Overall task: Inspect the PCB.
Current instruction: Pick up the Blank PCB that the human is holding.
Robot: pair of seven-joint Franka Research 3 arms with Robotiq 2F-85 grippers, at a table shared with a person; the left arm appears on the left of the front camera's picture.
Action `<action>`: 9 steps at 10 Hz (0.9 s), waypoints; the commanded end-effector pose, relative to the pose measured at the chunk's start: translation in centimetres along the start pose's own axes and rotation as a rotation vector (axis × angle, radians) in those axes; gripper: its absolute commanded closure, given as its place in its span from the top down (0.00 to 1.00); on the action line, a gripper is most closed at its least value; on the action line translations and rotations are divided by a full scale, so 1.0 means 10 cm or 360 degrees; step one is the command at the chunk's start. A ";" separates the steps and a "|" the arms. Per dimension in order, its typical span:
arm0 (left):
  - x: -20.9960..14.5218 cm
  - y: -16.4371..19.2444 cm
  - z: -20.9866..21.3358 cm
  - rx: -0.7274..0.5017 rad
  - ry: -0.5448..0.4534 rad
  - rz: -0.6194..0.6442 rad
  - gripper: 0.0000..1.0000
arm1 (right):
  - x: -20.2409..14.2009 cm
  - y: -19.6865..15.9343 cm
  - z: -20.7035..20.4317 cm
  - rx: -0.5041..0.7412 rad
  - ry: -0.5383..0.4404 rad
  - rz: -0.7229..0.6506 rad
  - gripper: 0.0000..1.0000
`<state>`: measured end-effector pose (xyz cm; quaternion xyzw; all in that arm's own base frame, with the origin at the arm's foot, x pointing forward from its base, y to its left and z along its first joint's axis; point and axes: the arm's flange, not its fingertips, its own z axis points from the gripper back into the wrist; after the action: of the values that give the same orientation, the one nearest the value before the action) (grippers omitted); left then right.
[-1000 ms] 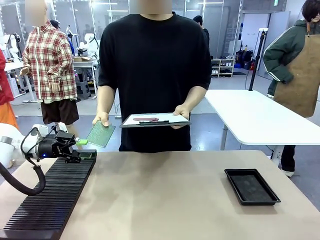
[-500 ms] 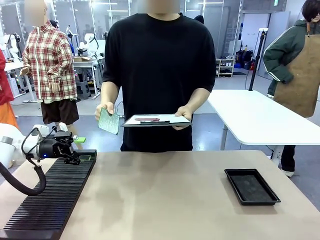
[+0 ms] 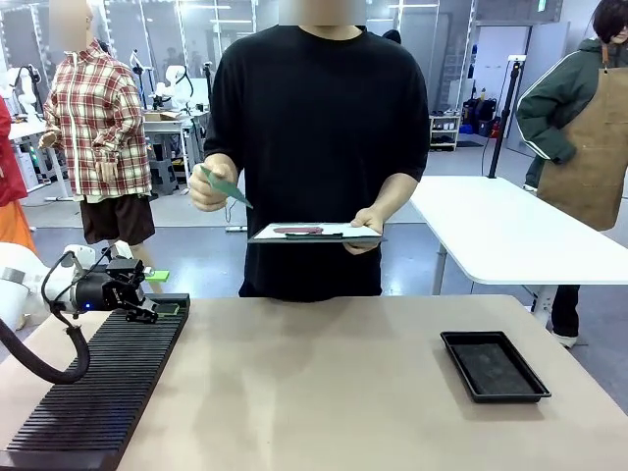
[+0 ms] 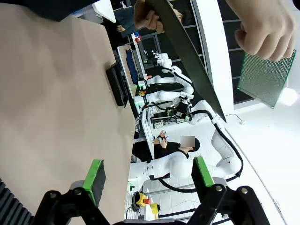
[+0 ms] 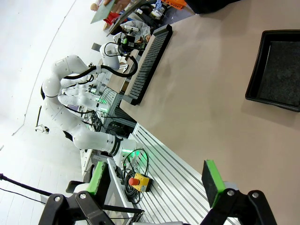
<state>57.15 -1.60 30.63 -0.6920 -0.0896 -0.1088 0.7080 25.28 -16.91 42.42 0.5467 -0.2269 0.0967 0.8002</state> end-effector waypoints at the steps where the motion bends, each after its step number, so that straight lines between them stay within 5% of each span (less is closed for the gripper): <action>1: 0.01 0.00 -0.01 -0.0001 0.0002 0.0005 0.94 | 0.03 0.00 0.01 0.0010 -0.0014 0.0031 1.00; 5: 0.00 0.00 0.00 0.0000 0.0000 0.0000 0.94 | 0.03 0.00 0.01 0.0010 -0.0014 0.0031 1.00; 6: -0.01 -0.34 0.08 -0.0051 0.0131 0.0017 0.95 | 0.03 0.00 0.01 0.0010 -0.0014 0.0031 1.00; 9: -0.55 -1.35 0.57 0.0101 0.0186 0.0019 0.95 | 0.03 0.00 0.01 0.0010 -0.0014 0.0031 1.00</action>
<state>52.20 2.26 39.61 -0.6747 -0.0498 -0.1454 0.7219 25.29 -16.90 42.39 0.5466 -0.2265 0.0966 0.8004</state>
